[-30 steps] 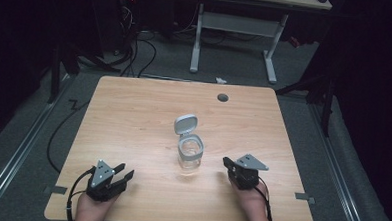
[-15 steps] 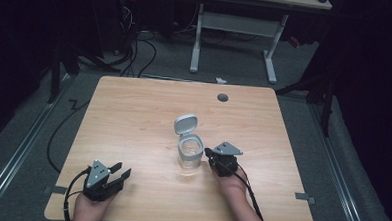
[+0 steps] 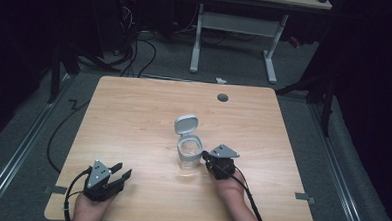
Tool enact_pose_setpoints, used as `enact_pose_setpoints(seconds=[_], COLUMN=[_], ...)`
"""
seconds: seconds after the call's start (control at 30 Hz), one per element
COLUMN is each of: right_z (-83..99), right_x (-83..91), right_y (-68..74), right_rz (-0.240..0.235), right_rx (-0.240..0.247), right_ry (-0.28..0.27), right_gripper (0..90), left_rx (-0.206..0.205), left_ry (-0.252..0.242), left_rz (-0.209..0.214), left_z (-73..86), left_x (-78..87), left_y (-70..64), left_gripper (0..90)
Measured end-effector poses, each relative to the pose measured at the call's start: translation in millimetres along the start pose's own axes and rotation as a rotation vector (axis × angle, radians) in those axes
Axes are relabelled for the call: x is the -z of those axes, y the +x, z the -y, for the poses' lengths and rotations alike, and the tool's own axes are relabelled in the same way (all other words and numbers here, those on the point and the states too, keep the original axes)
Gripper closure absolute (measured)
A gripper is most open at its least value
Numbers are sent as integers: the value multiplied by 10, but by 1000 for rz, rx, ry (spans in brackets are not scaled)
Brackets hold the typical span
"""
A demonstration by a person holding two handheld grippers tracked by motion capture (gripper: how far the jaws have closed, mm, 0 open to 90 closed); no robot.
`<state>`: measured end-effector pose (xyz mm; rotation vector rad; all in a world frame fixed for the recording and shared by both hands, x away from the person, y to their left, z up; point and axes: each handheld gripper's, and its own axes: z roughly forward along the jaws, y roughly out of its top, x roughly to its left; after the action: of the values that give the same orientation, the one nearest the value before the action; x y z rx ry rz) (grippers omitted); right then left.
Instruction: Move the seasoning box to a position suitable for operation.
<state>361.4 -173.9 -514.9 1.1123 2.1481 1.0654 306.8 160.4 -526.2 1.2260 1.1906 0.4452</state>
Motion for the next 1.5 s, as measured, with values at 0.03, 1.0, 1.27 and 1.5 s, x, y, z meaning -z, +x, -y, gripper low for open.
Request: enact_pose_setpoints(seconds=[0.03, 1.0, 1.27, 1.5], right_z=[0, 110, 192, 254], right_x=[0, 140, 261, 392], right_y=[0, 148, 4, -99], right_rz=[0, -40, -35, -1], right_rx=[0, -14, -50, -65], right_ry=[0, -26, -21, -35], right_gripper=[891, 834, 694, 565], left_rx=[0, -10, -8, -25], left_ry=[0, 10, 32, 61], left_rz=[0, 0, 36, 87], left_z=[0, 31, 40, 142], left_x=[0, -28, -13, -76], left_y=[0, -24, -97, -306], left_gripper=[559, 555, 539, 544])
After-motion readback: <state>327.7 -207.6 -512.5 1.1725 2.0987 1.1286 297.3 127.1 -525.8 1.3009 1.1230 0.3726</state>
